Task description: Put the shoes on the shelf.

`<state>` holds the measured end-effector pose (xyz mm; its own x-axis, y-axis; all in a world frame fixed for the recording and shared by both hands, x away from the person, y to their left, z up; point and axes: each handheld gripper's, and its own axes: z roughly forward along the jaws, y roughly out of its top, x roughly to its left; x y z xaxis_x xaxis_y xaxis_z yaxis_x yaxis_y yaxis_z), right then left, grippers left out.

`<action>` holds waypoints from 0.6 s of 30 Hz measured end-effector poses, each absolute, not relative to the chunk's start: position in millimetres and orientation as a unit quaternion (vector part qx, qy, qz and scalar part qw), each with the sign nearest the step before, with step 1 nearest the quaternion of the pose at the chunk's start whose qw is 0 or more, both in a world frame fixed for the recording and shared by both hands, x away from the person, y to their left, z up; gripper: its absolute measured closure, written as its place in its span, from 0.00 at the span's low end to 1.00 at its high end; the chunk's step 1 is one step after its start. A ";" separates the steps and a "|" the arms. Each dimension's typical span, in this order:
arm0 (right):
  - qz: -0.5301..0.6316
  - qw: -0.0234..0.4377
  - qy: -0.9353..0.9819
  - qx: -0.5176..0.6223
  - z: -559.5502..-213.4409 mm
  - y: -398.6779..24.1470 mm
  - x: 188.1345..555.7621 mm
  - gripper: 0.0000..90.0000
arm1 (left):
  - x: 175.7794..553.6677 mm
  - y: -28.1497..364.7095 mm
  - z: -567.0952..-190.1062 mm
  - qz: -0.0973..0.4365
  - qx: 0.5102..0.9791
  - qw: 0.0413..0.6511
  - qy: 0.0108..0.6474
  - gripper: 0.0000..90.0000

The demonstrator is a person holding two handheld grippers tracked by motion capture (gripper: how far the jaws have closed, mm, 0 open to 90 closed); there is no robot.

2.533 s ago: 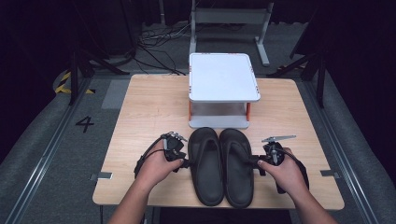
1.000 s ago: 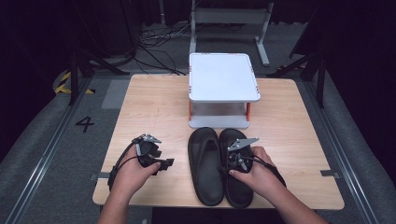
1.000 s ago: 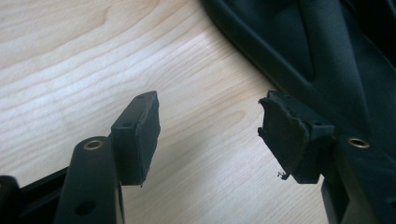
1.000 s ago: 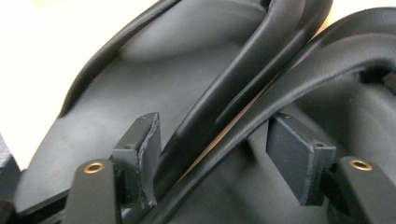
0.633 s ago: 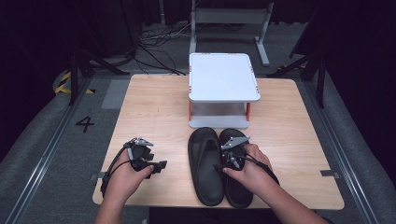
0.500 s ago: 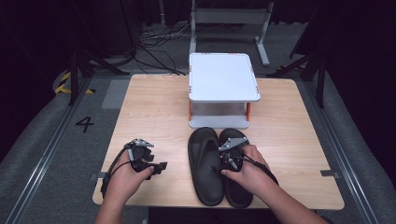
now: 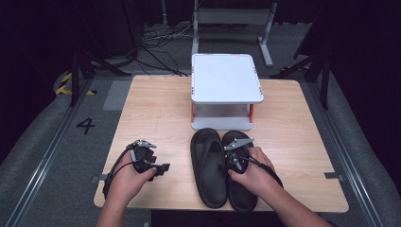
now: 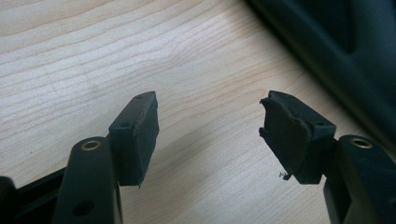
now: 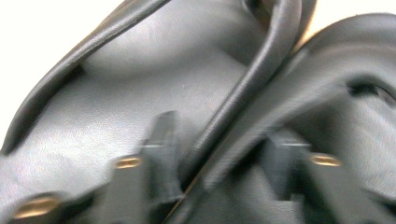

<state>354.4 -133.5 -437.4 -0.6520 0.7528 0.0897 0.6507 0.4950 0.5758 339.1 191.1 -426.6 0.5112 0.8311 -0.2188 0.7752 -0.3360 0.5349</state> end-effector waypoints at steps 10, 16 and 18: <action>0.302 0.070 0.858 0.409 -427.4 -140.8 360.9 0.86 | 344.5 189.8 -422.1 0.050 0.816 0.308 0.488 0.41; 0.324 0.069 0.841 0.428 -417.0 -143.0 364.2 0.86 | 350.1 186.1 -420.3 0.051 0.818 0.310 0.481 0.41; 0.332 0.081 0.834 0.433 -408.8 -146.3 369.0 0.86 | 352.3 184.1 -420.4 0.049 0.818 0.313 0.480 0.41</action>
<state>369.0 -146.3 -408.8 -0.6111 0.7768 0.1522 0.6687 0.4037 0.6244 352.3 184.1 -420.4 0.5352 0.8155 -0.2204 0.7540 -0.3436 0.5598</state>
